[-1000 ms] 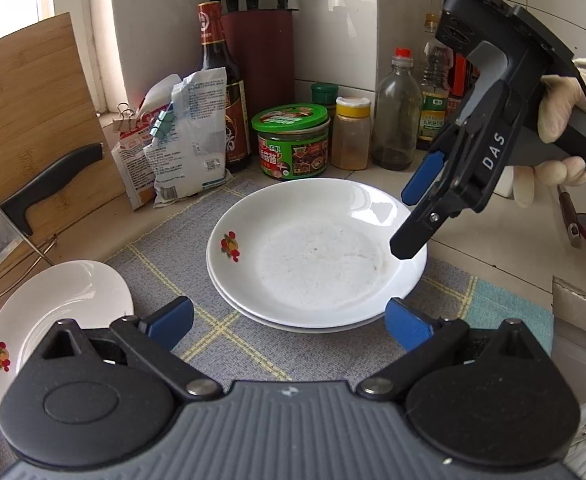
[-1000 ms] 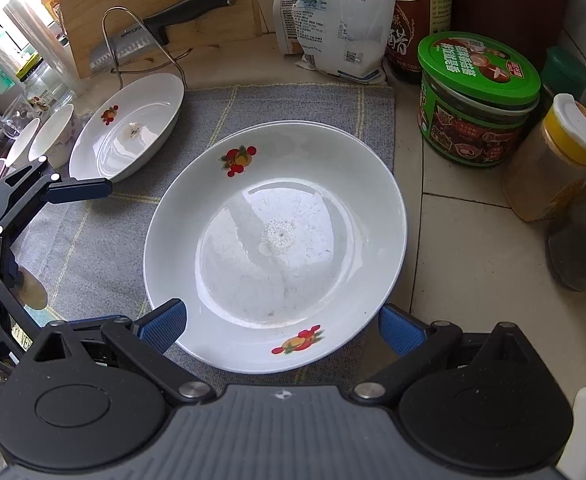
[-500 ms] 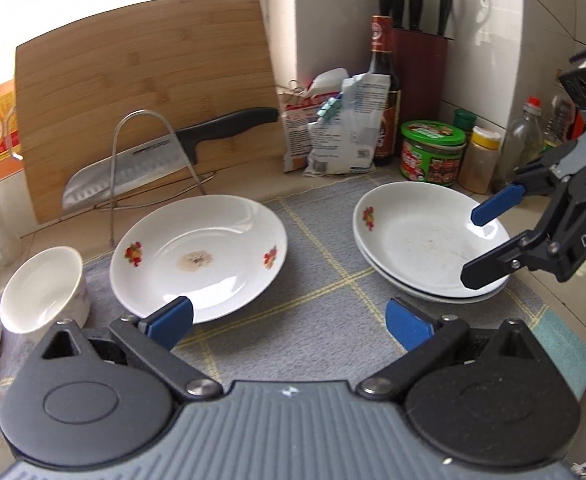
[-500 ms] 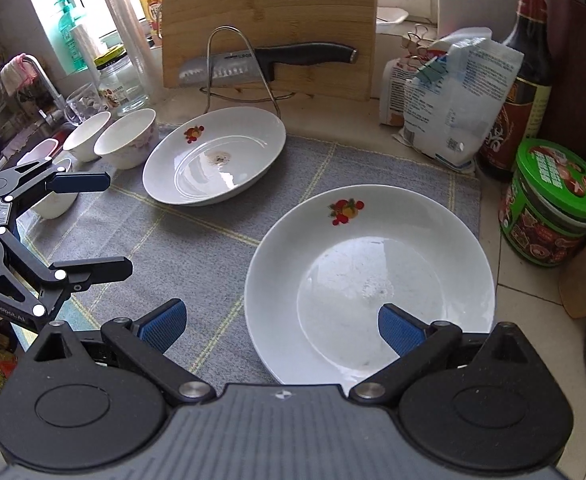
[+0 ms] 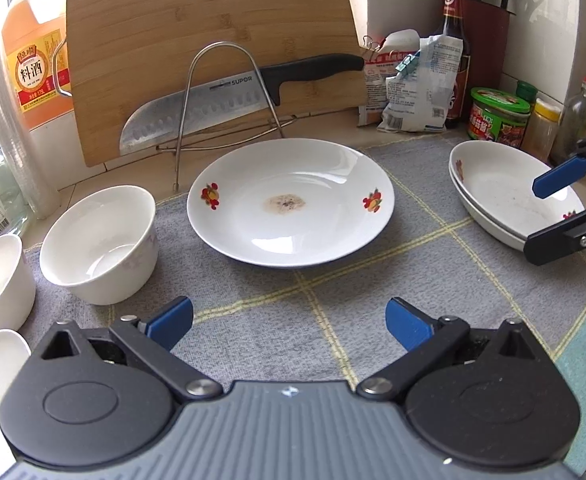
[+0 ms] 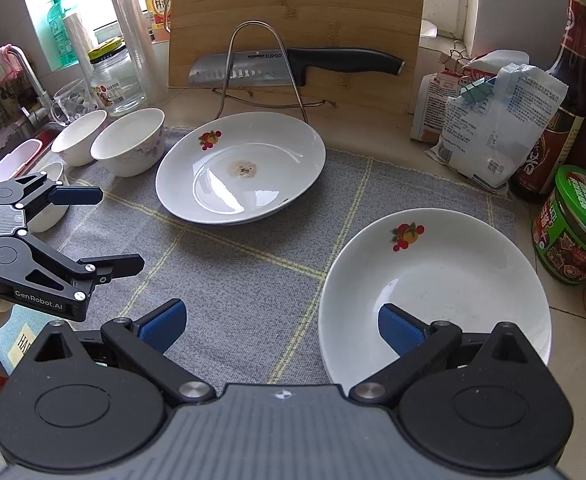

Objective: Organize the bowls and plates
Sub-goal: 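Move the right tool to the stained white plate by the cutting board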

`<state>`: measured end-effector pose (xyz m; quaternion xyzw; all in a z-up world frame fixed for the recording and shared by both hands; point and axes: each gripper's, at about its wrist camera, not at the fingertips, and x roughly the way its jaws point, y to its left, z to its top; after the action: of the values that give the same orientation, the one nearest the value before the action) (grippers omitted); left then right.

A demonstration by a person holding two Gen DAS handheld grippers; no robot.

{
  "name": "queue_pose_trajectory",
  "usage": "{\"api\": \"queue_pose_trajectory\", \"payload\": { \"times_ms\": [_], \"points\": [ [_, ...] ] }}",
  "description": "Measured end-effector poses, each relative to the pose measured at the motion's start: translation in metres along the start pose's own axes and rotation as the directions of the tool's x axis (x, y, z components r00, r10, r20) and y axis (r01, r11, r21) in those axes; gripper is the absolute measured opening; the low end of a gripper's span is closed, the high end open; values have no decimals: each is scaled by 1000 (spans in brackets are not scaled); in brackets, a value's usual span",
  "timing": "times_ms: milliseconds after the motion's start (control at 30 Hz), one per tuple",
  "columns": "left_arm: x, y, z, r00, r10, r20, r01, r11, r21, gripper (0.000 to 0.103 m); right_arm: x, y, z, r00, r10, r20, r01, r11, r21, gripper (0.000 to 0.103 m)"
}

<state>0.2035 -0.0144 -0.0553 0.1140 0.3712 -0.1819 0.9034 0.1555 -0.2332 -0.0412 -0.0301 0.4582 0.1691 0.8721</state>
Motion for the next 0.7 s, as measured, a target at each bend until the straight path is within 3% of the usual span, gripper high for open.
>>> {"api": "queue_pose_trajectory", "payload": {
  "times_ms": [400,700],
  "points": [
    [39,17,-3,996,-88,-15,88,996,10,102,8,29,6,997,-79,-15,80,993,91,103],
    [60,13,0,997,-77,-6,77,997,4,103,18,20,19,997,-77,-20,78,995,61,103]
  ]
}}
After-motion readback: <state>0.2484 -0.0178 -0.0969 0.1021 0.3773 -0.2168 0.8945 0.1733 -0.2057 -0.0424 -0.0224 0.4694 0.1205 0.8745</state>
